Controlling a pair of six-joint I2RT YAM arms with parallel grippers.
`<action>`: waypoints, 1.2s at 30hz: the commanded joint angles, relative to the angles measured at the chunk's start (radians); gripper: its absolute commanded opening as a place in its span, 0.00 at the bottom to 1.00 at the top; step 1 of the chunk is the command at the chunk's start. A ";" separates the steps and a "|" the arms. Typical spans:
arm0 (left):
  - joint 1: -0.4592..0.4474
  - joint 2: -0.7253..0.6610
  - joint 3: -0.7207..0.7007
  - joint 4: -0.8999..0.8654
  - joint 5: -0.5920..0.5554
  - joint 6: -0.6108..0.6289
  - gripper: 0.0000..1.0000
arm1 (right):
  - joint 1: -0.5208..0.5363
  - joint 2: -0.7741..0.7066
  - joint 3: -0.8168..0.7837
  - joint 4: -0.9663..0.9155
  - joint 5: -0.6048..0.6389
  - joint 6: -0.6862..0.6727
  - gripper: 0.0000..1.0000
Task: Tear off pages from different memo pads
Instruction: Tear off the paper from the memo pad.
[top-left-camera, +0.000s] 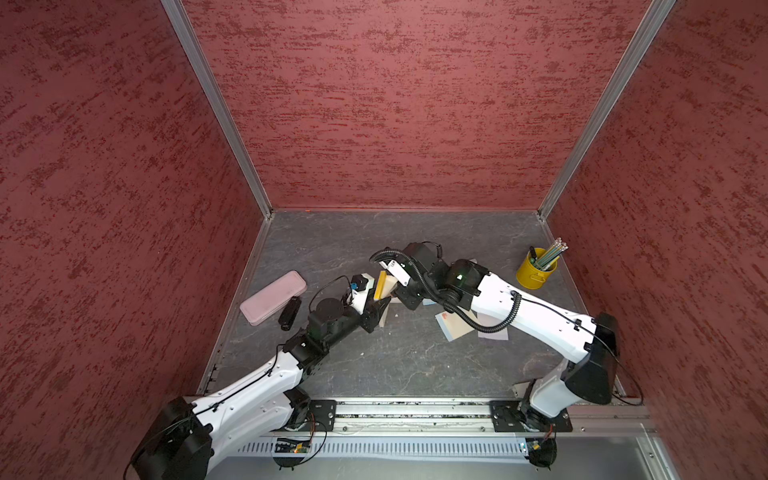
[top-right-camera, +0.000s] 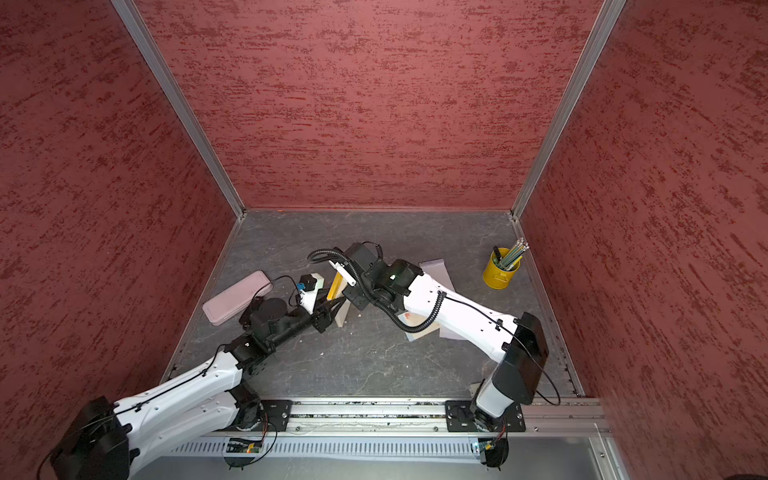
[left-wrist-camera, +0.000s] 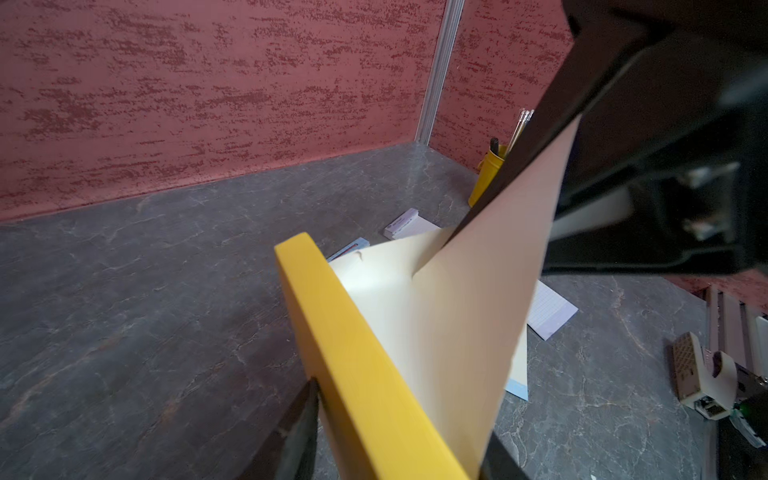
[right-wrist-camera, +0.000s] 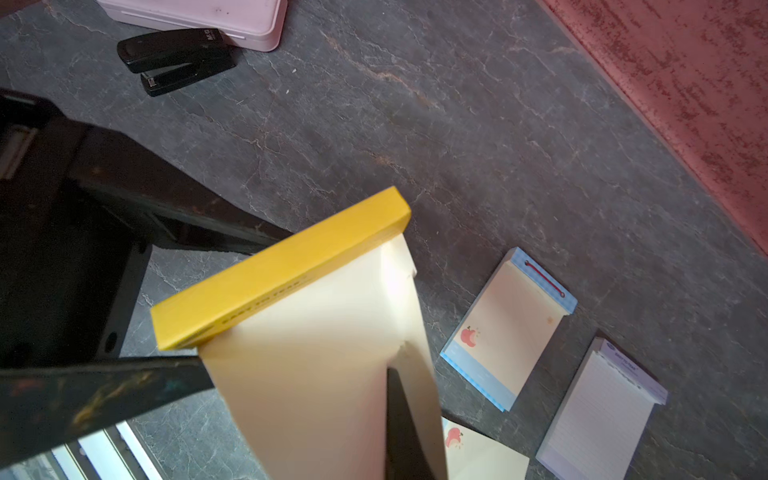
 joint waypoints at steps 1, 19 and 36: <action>0.004 -0.027 0.002 -0.031 0.044 0.014 0.55 | 0.003 -0.004 0.049 -0.005 -0.048 0.011 0.00; 0.025 -0.056 -0.021 -0.060 0.102 -0.011 0.29 | -0.022 0.018 0.073 0.009 -0.041 0.019 0.00; 0.075 0.042 0.017 -0.059 0.176 -0.102 0.00 | -0.105 -0.016 -0.028 0.130 -0.064 0.094 0.00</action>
